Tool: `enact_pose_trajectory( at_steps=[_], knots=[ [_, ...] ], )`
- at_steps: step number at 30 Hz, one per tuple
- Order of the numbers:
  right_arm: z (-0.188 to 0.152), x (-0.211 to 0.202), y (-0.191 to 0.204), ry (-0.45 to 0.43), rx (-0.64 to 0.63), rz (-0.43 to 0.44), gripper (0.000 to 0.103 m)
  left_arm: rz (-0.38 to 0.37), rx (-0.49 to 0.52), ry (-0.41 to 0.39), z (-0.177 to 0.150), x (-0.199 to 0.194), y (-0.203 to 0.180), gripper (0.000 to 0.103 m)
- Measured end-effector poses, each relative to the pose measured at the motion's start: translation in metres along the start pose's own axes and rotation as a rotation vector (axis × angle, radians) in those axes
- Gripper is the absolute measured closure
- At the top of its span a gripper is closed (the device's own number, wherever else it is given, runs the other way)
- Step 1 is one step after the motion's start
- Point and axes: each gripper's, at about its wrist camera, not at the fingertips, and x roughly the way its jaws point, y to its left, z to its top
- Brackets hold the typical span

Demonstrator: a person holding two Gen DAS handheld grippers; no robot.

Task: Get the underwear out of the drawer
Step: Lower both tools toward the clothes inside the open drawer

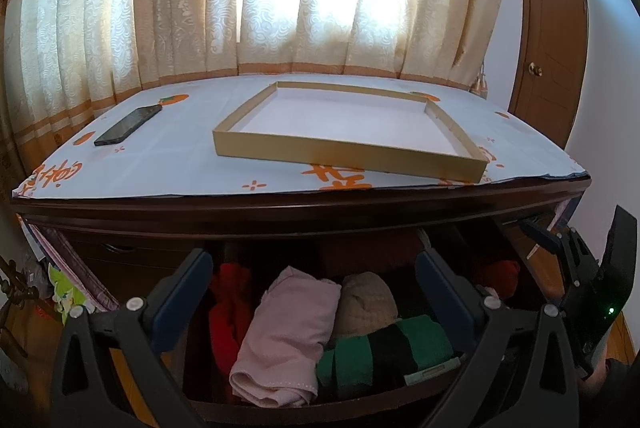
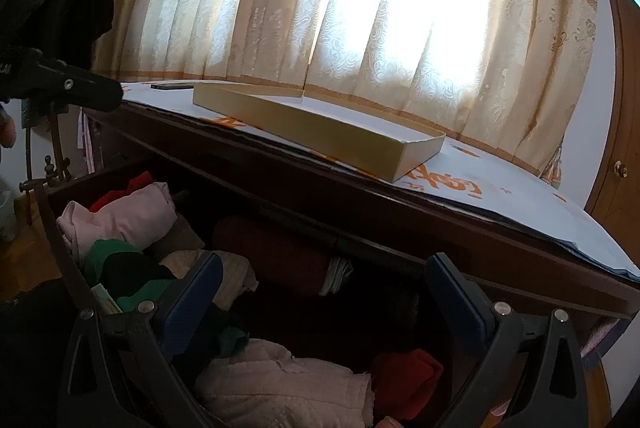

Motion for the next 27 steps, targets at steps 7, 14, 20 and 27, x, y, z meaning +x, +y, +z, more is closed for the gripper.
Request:
enact_pose_trajectory(
  at_steps=[7, 14, 20, 27],
  knots=[
    [-0.0003, -0.0013, 0.0016, 0.038, 0.008, 0.016, 0.001, 0.000, 0.006, 0.002, -0.0008, -0.0011, 0.0025, 0.000],
    [-0.0005, 0.0009, -0.0001, 0.089, 0.026, 0.034, 0.001, -0.002, 0.007, 0.002, -0.0004, -0.0016, 0.0023, 0.000],
    [0.0008, 0.0052, 0.0028, 0.128, 0.002, 0.037, 0.001, -0.010, 0.011, -0.006, 0.0014, -0.0063, 0.0013, 0.000],
    [0.0002, 0.0054, 0.0015, 0.154, 0.010, 0.050, 0.001, -0.019, 0.027, -0.002, 0.0021, -0.0093, -0.0025, 0.000]
  ],
)
